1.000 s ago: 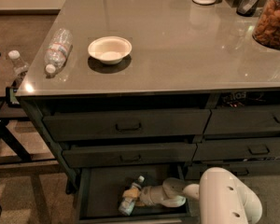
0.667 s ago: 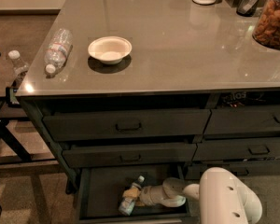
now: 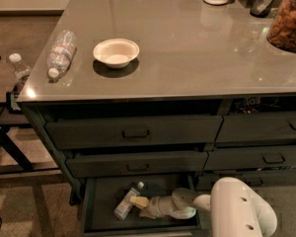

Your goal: Place blue plastic bottle into bottom drawer

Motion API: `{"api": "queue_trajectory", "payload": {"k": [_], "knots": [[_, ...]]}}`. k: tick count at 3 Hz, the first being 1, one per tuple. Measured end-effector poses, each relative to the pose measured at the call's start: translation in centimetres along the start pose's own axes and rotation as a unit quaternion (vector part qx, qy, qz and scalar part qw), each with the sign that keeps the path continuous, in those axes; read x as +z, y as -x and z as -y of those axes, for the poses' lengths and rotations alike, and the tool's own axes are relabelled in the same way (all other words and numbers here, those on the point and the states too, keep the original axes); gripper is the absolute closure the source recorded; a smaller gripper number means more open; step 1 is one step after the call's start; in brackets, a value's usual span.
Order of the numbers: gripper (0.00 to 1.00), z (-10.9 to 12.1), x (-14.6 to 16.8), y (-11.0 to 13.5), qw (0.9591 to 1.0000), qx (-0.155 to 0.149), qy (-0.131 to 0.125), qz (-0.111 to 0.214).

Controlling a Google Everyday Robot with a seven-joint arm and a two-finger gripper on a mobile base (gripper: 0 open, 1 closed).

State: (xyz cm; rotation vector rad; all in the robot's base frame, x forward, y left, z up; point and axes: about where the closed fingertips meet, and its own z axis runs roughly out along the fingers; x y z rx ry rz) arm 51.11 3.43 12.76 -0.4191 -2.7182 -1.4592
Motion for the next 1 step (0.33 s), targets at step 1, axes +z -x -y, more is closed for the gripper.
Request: {"api": "queue_trajectory", "payload": {"k": [1], "knots": [[0.00,0.00,0.00,0.00,1.0000,0.000,0.000,0.000]]}}
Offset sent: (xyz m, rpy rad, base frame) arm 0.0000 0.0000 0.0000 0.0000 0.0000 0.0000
